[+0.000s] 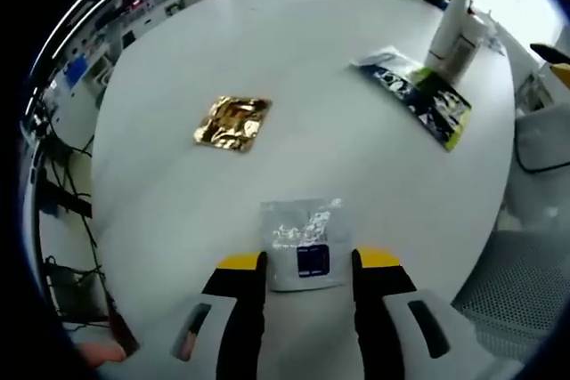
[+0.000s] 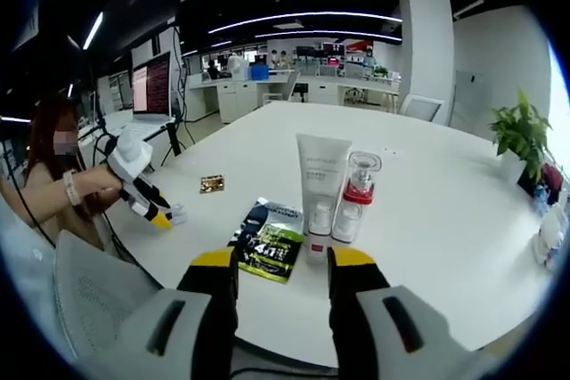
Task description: Arrange the skincare products in the storage area until every visible bottle or jar stands upright without overlapping.
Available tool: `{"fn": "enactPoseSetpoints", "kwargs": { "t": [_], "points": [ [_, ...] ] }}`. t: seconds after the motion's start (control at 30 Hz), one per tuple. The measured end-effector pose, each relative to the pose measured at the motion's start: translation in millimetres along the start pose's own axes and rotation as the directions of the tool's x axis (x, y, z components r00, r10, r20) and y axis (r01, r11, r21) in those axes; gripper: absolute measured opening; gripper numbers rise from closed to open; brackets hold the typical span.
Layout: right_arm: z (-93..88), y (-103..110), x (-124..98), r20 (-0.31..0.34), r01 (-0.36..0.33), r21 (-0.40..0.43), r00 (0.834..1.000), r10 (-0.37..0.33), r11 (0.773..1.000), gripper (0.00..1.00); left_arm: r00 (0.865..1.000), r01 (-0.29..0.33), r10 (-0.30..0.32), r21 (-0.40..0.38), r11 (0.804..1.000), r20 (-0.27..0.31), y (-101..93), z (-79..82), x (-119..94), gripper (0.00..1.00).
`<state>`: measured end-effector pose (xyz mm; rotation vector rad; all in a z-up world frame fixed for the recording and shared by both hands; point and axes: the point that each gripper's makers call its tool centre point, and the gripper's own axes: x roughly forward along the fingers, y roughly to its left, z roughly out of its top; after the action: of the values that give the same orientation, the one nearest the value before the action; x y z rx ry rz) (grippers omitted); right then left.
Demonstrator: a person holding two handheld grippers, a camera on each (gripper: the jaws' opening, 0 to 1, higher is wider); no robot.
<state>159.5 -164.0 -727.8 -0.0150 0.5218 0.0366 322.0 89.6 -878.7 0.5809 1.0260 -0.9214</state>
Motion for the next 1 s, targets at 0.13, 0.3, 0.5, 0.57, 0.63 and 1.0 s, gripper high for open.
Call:
{"fn": "enactPoseSetpoints", "kwargs": {
  "t": [0.13, 0.3, 0.5, 0.57, 0.63, 1.0],
  "points": [
    [0.1, -1.2, -0.8, -0.001, -0.001, 0.001, 1.0, 0.001, 1.0, 0.4, 1.0, 0.012, -0.011, 0.039, 0.999, -0.014, -2.0, 1.9, 0.9, 0.35],
    [-1.8, -0.5, -0.6, -0.003, -0.009, 0.007, 1.0, 0.009, 1.0, 0.4, 0.999, 0.014, -0.011, 0.103, 0.995, -0.035, -4.6, 4.7, 1.9, 0.35],
    [-3.4, -1.1, -1.0, -0.003, -0.01, 0.017, 1.0, 0.01, 1.0, 0.41, 0.999, 0.037, -0.03, 0.169, 0.985, -0.043, -12.4, 10.9, 5.5, 0.35],
    [-3.7, -2.1, -1.2, -0.003, -0.009, 0.019, 1.0, 0.009, 1.0, 0.41, 0.998, 0.047, -0.038, 0.204, 0.978, -0.048, -15.1, 13.1, 6.9, 0.35],
    [-3.9, -2.9, -1.4, -0.004, -0.006, 0.016, 1.0, 0.006, 1.0, 0.41, 0.997, 0.064, -0.052, 0.232, 0.971, -0.06, -18.2, 14.5, 8.1, 0.35],
    [-3.6, -0.1, 0.3, -0.005, -0.015, 0.016, 1.0, 0.015, 1.0, 0.42, 0.993, 0.098, -0.067, 0.356, 0.929, -0.098, -23.6, 27.3, 6.4, 0.35]
  ]
}}
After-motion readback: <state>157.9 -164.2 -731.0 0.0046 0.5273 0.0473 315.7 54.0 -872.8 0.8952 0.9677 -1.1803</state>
